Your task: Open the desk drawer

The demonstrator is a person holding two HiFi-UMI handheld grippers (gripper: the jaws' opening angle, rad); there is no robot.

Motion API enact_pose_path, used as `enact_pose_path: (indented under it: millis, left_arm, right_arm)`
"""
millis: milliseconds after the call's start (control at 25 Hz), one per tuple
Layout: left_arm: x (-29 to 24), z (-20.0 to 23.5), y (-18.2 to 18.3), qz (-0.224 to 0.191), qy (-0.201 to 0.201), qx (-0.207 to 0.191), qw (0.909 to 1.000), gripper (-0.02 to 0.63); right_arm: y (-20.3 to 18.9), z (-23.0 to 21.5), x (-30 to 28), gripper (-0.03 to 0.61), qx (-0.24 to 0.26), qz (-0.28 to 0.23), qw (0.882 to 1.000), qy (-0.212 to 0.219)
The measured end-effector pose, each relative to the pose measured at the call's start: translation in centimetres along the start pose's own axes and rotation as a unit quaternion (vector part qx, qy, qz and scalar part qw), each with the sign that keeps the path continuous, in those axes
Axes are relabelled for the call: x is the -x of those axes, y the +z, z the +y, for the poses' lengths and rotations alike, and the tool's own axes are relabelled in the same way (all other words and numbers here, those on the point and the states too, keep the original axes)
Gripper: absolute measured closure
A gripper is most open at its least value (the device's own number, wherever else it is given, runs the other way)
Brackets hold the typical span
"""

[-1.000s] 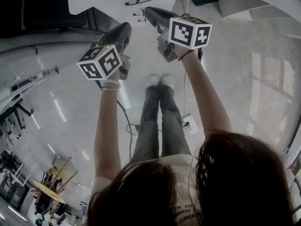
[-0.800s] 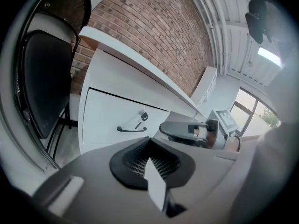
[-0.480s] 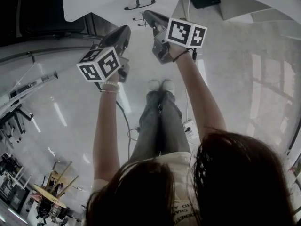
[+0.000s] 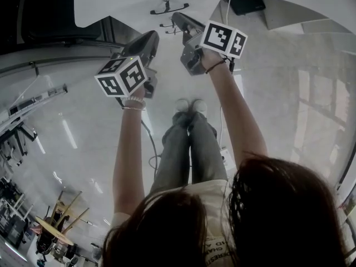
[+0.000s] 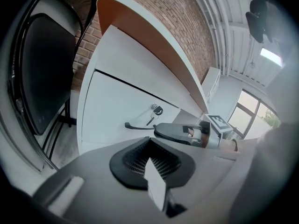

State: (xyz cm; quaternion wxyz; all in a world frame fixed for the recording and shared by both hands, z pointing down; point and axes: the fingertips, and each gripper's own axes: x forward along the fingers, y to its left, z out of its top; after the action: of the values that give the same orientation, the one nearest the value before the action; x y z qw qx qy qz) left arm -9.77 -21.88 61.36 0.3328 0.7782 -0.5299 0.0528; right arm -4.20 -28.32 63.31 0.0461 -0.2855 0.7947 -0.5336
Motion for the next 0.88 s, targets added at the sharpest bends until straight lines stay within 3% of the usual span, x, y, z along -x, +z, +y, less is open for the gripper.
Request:
enact_pose_path:
  millis: [280,880]
  left_arm:
    - [-0.6,0.7,-0.4,-0.006,0.005,0.003,1.0000,0.615]
    - [-1.3,1.2,-0.9,-0.009,0.011,0.010,0.9998,0.615]
  right_arm:
    - [0.0,-1.6,-0.7,0.474,-0.051,-0.013,0.999,0.006]
    - [0.9,-1.9,-1.9,0.468,-0.144,-0.045,0.987,0.047]
